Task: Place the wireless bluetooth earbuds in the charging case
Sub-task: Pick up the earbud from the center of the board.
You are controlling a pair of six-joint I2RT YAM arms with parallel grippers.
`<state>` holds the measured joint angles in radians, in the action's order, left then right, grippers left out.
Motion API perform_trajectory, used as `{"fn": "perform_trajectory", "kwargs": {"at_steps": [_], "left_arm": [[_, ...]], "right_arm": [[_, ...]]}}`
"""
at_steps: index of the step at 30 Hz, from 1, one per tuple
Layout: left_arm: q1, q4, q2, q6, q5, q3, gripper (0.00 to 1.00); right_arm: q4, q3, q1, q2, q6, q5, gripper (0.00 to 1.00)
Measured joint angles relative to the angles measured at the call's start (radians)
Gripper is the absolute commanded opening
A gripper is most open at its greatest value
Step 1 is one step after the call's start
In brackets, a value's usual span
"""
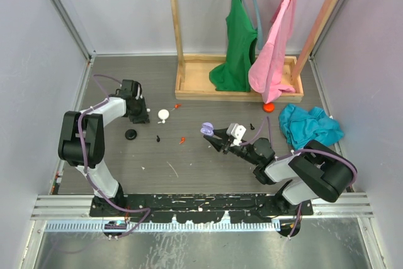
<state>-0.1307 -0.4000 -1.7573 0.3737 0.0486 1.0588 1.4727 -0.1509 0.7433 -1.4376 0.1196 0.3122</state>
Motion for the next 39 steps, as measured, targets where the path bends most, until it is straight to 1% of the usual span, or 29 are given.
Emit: {"fn": "perform_trajectory", "kwargs": {"at_steps": [16, 20, 25, 30, 34, 39], "left_arm": [[-0.007, -0.012, 0.005, -0.002, -0.017, -0.003, 0.24], [-0.008, -0.022, -0.003, -0.006, -0.019, 0.007, 0.19], [-0.011, -0.032, -0.008, -0.018, -0.026, 0.016, 0.18], [-0.014, -0.04, -0.024, -0.023, -0.027, 0.035, 0.07], [-0.024, -0.042, -0.028, -0.027, -0.03, 0.04, 0.02], [-0.047, -0.043, -0.022, -0.031, -0.031, 0.034, 0.0]], "right_arm": [[0.001, 0.0, 0.0, 0.0, -0.017, 0.014, 0.11], [0.001, 0.0, 0.0, 0.0, -0.017, 0.015, 0.11], [0.001, 0.0, 0.0, 0.0, -0.018, 0.02, 0.11], [0.001, 0.0, 0.0, 0.0, -0.018, 0.022, 0.11], [0.001, 0.0, 0.0, 0.0, -0.02, 0.023, 0.12], [0.001, 0.0, 0.001, 0.0, -0.021, 0.023, 0.11]]}}
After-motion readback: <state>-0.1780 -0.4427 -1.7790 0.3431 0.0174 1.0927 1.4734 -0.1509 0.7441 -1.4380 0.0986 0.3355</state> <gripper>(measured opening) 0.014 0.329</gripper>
